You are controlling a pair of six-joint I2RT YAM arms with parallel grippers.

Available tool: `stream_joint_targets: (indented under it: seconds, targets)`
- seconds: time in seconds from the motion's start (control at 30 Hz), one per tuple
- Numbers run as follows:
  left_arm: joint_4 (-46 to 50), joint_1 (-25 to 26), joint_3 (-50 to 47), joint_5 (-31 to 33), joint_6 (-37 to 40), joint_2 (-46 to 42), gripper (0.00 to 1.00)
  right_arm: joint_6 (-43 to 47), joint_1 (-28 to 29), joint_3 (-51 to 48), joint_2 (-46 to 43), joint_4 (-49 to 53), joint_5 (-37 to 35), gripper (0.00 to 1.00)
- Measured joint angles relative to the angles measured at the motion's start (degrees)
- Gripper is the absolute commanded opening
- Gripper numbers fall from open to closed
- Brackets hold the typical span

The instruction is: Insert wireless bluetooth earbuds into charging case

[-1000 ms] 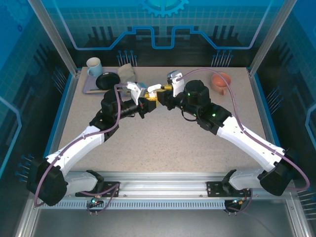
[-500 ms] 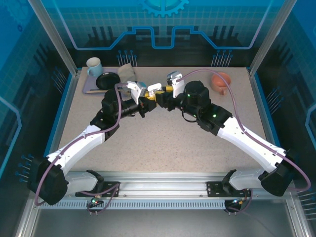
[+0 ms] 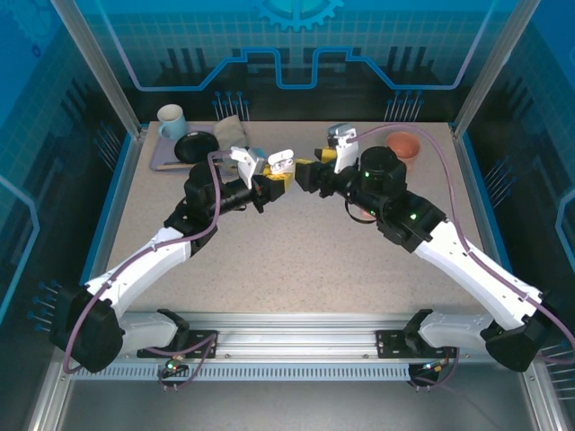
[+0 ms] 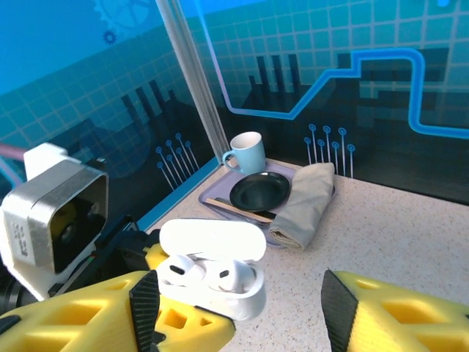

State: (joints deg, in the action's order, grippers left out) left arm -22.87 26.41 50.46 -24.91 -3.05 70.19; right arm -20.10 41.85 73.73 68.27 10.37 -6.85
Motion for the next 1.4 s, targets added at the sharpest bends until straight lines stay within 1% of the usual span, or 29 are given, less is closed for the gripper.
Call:
stream_joint_targets:
  seconds: [0.1,0.23,0.37,0.47,0.6,0.73,0.87,1.0,1.1,1.23,1.4]
  targets:
    - [-0.13,0.0,-0.02,0.02,0.0,0.02,0.0,-1.6,-1.7,3.41,1.09,2.82,-0.17,0.64]
    - [-0.46,0.0,-0.31,-0.02,0.24,0.04,0.0,-3.76,-5.62,13.55,7.32,9.46,1.42,0.64]
    - [-0.98,0.0,-1.55,-0.48,1.25,0.35,0.0,-5.14,-9.38,25.35,17.22,17.79,5.09,0.65]
    - [-0.94,0.0,-2.51,-1.07,1.99,0.74,0.0,-5.4,-11.17,34.4,25.79,25.18,8.39,0.63]
    - [-0.35,0.0,-3.06,-2.08,2.8,1.55,0.0,-4.85,-11.98,46.45,37.68,34.27,12.11,0.58]
    - [0.39,0.0,-3.06,-3.15,3.39,2.43,0.0,-3.8,-11.89,52.65,46.1,41.31,15.26,0.52]
    - [1.27,0.0,-3.06,-3.48,3.61,3.23,0.0,-2.91,-11.39,53.13,48.57,45.64,16.44,0.46]
    - [2.12,-0.07,-3.06,-3.48,3.58,3.96,0.0,-2.21,-9.66,50.9,46.73,46.27,16.26,0.45]
    - [2.99,-0.04,-3.06,-4.09,3.39,4.57,0.0,-2.01,-8.09,45.83,42.38,45.53,15.89,0.44]
    - [3.08,-0.76,-3.04,-5.51,2.97,5.01,0.0,-2.01,-6.69,36.33,33.83,42.62,14.12,0.44]
    - [3.04,-0.87,-3.04,-6.47,2.8,5.81,0.0,-4.74,-7.78,23.82,22.97,37.55,10.01,0.54]
